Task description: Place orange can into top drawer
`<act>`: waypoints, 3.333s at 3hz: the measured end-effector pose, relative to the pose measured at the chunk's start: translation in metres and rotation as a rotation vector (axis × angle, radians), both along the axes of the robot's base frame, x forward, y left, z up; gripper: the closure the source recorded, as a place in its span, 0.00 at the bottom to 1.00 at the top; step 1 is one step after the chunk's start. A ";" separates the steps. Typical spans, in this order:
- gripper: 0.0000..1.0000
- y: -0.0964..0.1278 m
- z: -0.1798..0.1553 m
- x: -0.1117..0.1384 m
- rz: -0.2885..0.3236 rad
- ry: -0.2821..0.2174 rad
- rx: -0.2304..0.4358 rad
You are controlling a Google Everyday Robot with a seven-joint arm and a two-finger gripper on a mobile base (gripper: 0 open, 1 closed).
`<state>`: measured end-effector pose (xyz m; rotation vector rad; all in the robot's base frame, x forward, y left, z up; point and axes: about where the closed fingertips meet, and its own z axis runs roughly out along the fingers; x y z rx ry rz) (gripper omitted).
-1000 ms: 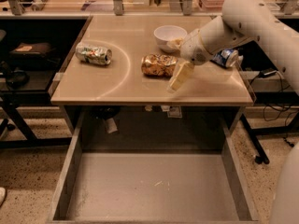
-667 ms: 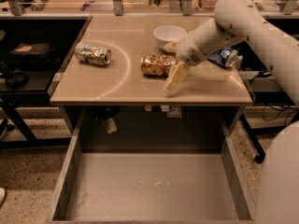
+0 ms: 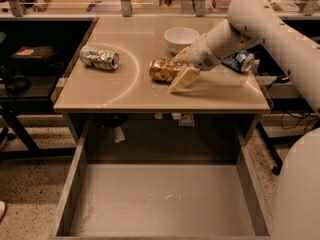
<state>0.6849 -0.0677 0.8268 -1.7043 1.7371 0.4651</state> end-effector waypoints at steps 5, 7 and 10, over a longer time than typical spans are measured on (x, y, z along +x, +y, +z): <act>1.00 -0.028 0.009 -0.087 0.023 -0.090 0.022; 1.00 -0.080 0.004 -0.191 -0.036 -0.163 -0.004; 1.00 -0.080 -0.084 -0.232 -0.090 -0.099 -0.096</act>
Offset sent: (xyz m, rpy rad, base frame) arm 0.0000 0.0000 0.0000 0.0000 0.0000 0.0000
